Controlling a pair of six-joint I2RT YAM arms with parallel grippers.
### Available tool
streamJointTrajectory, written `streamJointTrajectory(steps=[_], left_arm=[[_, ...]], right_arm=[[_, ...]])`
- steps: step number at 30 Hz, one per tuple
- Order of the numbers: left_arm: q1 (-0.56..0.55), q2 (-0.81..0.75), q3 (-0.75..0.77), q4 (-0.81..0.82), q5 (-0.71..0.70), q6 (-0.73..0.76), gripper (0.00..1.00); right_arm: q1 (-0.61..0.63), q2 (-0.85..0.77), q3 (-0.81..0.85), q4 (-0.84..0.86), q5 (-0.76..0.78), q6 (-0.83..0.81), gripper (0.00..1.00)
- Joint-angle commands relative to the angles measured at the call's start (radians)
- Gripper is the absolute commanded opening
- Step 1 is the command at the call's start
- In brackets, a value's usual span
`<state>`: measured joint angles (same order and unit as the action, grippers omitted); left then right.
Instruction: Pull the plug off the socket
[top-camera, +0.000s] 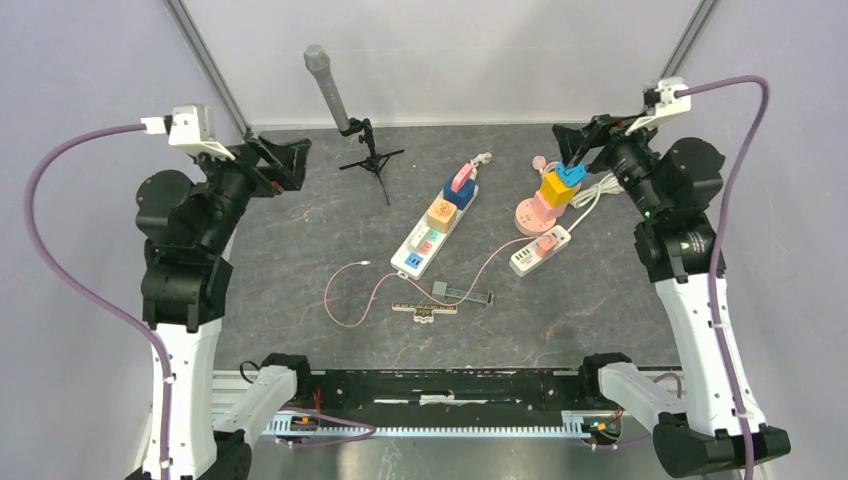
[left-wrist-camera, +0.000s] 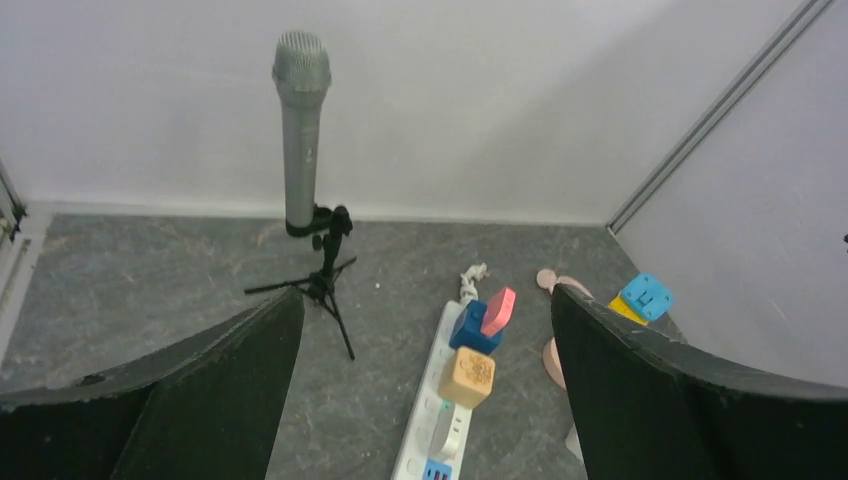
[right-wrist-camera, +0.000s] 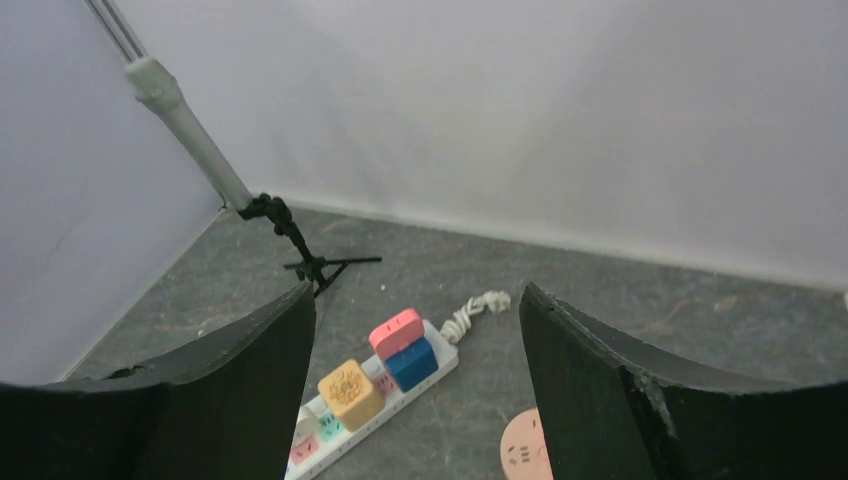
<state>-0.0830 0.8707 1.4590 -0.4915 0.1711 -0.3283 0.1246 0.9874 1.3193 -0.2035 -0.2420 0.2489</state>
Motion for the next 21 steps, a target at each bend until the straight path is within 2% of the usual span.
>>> streamJointTrajectory(steps=[1,5,12,16,21], left_arm=[[-0.004,-0.070,-0.119,0.117,0.058,-0.040,1.00],[-0.004,-0.097,-0.201,0.170,0.178,-0.062,1.00],[-0.006,0.007,-0.297,0.188,0.335,-0.202,1.00],[-0.037,0.077,-0.395,0.200,0.297,-0.234,1.00],[-0.098,0.148,-0.428,0.199,0.254,-0.180,1.00]], right_arm=[[0.003,0.003,-0.057,-0.007,-0.009,0.075,0.81],[0.002,0.021,-0.111,-0.014,-0.073,0.118,0.79],[0.021,0.029,-0.300,0.219,-0.260,0.321,0.78],[0.124,0.035,-0.370,0.275,-0.198,0.336,0.79],[0.259,0.103,-0.365,0.217,-0.060,0.340,0.76]])
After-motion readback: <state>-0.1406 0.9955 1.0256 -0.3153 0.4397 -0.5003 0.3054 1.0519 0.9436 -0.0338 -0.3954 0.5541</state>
